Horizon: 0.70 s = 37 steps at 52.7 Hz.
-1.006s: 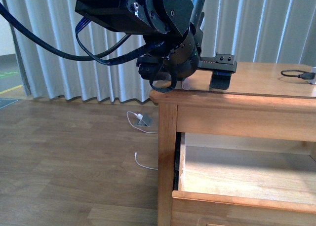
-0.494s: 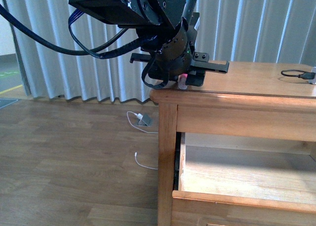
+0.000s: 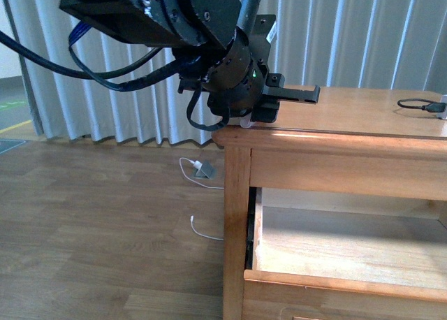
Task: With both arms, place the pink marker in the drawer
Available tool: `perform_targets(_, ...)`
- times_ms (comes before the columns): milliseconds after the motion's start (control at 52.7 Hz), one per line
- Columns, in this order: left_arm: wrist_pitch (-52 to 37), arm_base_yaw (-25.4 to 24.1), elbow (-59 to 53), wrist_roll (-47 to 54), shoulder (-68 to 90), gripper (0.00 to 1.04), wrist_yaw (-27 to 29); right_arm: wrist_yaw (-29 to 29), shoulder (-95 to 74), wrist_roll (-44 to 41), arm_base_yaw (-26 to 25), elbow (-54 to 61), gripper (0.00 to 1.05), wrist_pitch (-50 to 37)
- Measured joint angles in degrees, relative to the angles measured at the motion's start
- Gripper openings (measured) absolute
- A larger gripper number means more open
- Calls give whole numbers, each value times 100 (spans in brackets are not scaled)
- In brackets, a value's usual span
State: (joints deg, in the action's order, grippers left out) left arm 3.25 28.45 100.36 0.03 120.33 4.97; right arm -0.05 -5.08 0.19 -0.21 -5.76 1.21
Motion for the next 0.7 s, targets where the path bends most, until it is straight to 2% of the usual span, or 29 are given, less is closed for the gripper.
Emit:
perform_targets(247,-741,118,-1515,444,-1058,14,-527,0,0,0,-2,0,96,0)
perform_targets(512,-1137,339,-2826,863,-1836,14,-1480,0,0,0,-2,0,96,0)
perform_targets(702,-1165,625,-2931,1012,-1622,14,-1434,0,0,0,-2,0,96,0)
